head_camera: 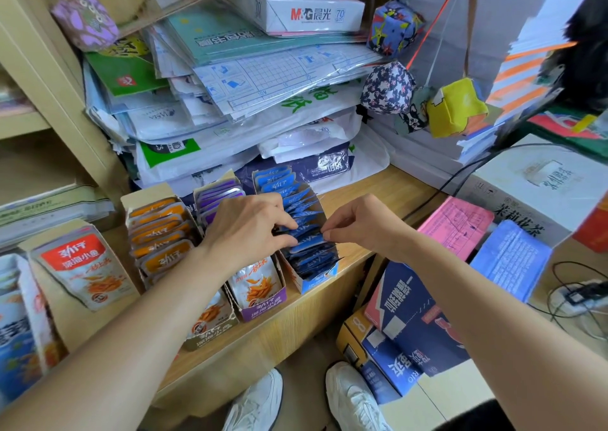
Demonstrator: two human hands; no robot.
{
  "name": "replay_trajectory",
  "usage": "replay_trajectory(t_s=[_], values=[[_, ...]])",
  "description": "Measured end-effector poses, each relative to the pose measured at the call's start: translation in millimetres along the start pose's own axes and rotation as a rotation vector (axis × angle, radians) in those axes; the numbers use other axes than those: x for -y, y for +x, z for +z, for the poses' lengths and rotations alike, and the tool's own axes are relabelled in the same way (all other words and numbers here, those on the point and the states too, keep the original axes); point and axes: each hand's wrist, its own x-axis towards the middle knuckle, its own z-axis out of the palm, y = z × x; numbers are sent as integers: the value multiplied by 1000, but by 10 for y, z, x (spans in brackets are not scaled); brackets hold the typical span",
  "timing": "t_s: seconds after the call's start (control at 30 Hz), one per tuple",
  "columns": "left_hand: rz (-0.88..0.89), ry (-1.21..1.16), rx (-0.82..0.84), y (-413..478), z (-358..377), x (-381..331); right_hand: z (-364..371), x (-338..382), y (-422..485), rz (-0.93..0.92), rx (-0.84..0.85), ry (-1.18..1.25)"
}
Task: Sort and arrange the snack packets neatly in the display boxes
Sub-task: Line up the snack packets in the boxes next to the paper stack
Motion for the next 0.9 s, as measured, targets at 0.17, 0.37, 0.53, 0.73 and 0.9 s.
replay_trajectory(t_s=[0.17, 0.37, 0.53, 0.73, 0.9], values=[[75, 87, -9, 6, 20, -55, -10, -9, -22, -19, 7, 4], [92, 30, -52, -28, 11, 19, -31, -2, -52, -11, 11, 29], [164, -59, -118, -105, -37, -35, -16, -16, -59, -1, -18, 42], [227, -165, -140, -192, -13, -65, 36, -3, -45, 2, -19, 39], [232, -228, -135, -254, -53, -22, -84, -54, -17, -14, -84, 137]])
